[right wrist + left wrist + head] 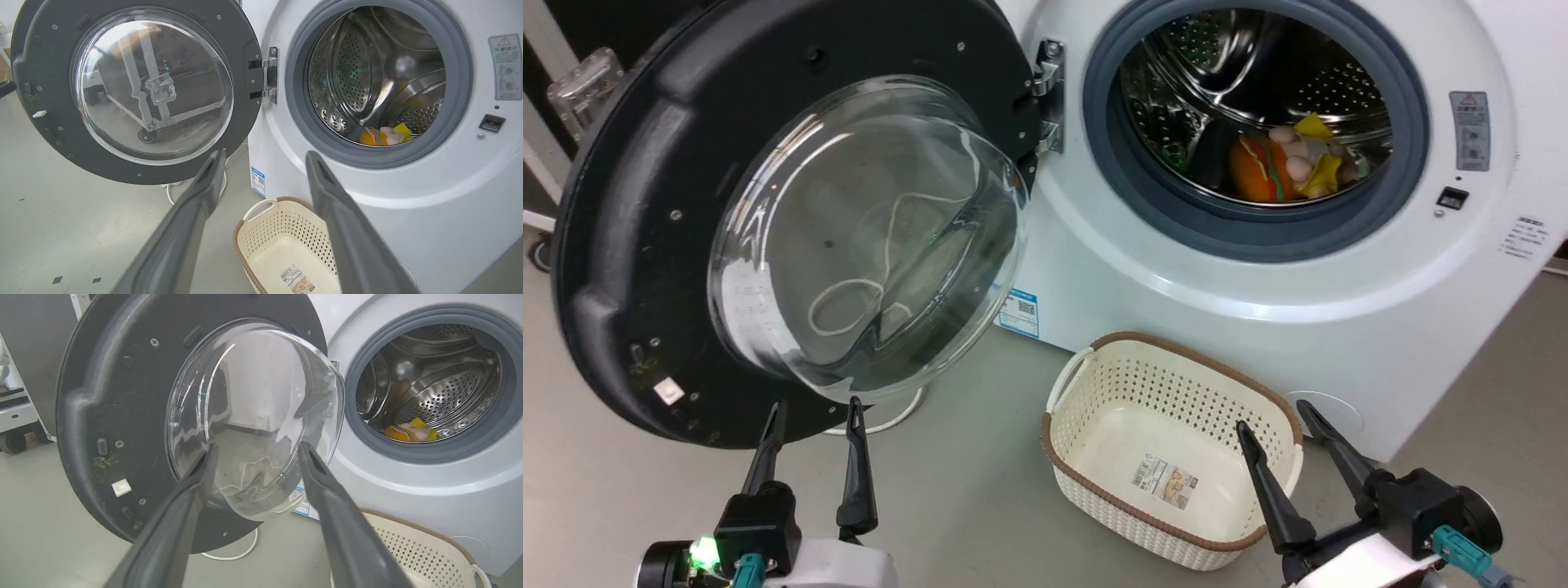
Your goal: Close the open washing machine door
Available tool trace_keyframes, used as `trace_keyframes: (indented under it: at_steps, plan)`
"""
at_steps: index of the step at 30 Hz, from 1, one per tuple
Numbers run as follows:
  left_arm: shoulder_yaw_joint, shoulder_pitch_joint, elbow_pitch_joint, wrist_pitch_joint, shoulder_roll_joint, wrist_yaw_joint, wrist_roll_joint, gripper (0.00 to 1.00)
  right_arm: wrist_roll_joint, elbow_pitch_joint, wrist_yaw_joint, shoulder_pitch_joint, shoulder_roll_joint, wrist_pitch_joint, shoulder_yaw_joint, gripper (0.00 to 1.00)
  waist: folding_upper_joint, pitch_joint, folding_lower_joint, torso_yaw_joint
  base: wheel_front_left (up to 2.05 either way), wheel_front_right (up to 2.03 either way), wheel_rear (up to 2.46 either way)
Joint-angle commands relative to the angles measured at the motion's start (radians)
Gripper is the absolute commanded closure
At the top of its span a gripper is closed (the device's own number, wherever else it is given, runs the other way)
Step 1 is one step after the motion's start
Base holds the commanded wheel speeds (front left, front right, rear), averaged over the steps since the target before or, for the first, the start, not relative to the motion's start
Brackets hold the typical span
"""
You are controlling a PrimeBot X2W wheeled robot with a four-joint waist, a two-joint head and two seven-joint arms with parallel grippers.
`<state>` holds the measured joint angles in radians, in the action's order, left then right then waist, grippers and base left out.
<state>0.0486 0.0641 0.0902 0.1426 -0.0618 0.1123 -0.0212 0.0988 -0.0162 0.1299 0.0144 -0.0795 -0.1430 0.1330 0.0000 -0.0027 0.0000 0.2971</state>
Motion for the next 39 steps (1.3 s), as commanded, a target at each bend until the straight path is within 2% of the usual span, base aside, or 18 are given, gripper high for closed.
trace_keyframes:
  at_steps: [1, 6, 7, 8, 16, 23, 27, 29, 33, 36, 39]
  plan:
    - [0.000, 0.016, 0.009, 0.011, 0.000, 0.007, -0.007, 0.00, 0.009, -0.004, 0.000, -0.007, -0.006, -0.011, 0.003, 0.00, 0.0000, 0.000, 0.0000, 0.009, 0.00, 0.00, 0.00]
    - [0.001, 0.023, 0.014, 0.022, 0.000, 0.010, -0.008, 0.01, 0.012, -0.010, 0.000, 0.000, -0.005, -0.021, 0.006, 0.00, 0.0000, 0.002, 0.0000, 0.030, 0.00, 0.00, 0.00]
    - [0.002, 0.024, 0.013, 0.024, -0.001, 0.009, -0.008, 0.82, 0.012, -0.010, 0.001, 0.001, -0.005, -0.024, 0.006, 0.00, 0.0000, 0.002, 0.0000, 0.035, 0.00, 0.00, 0.00]
    - [0.004, 0.025, 0.014, 0.026, -0.001, 0.007, -0.008, 1.00, 0.013, -0.011, 0.001, 0.002, -0.005, -0.026, 0.006, 0.00, 0.0000, 0.003, 0.0000, 0.039, 0.00, 0.00, 0.00]
    - [-0.019, 0.005, 0.062, 0.043, -0.019, -0.018, -0.036, 1.00, 0.014, -0.001, 0.001, 0.027, -0.006, -0.042, -0.011, 0.00, 0.0000, 0.015, 0.0000, 0.077, 0.00, 0.00, 0.00]
    - [-0.133, -0.087, 0.130, 0.057, -0.059, -0.069, -0.147, 1.00, 0.013, 0.033, 0.001, 0.063, -0.026, -0.057, -0.043, 0.00, 0.0000, 0.069, 0.0000, 0.101, 0.00, 0.00, 0.00]
    - [-0.243, -0.177, 0.144, 0.043, -0.103, -0.079, -0.268, 1.00, 0.024, 0.049, 0.001, 0.060, -0.044, -0.065, -0.043, 0.00, 0.0000, 0.111, 0.0000, 0.087, 0.00, 0.00, 0.00]
    - [-0.307, -0.236, 0.132, 0.005, -0.127, -0.075, -0.352, 1.00, 0.028, 0.054, 0.001, 0.054, -0.057, -0.070, -0.040, 0.00, 0.0000, 0.127, 0.0000, 0.081, 0.00, 0.00, 0.00]
    - [-0.401, -0.346, 0.067, -0.112, -0.215, -0.077, -0.494, 1.00, 0.041, 0.062, 0.001, 0.040, -0.083, -0.078, -0.030, 0.00, 0.0000, 0.161, 0.0000, 0.067, 0.00, 0.00, 0.00]
    - [-0.464, -0.430, -0.015, -0.213, -0.257, -0.054, -0.618, 1.00, 0.052, 0.068, 0.001, 0.030, -0.102, -0.084, -0.027, 0.00, 0.0000, 0.186, 0.0000, 0.058, 0.00, 0.00, 0.00]
    - [-0.515, -0.503, -0.107, -0.330, -0.275, -0.014, -0.753, 1.00, 0.064, 0.071, 0.001, 0.020, -0.117, -0.090, -0.024, 0.00, 0.0000, 0.206, 0.0000, 0.051, 0.00, 0.00, 0.00]
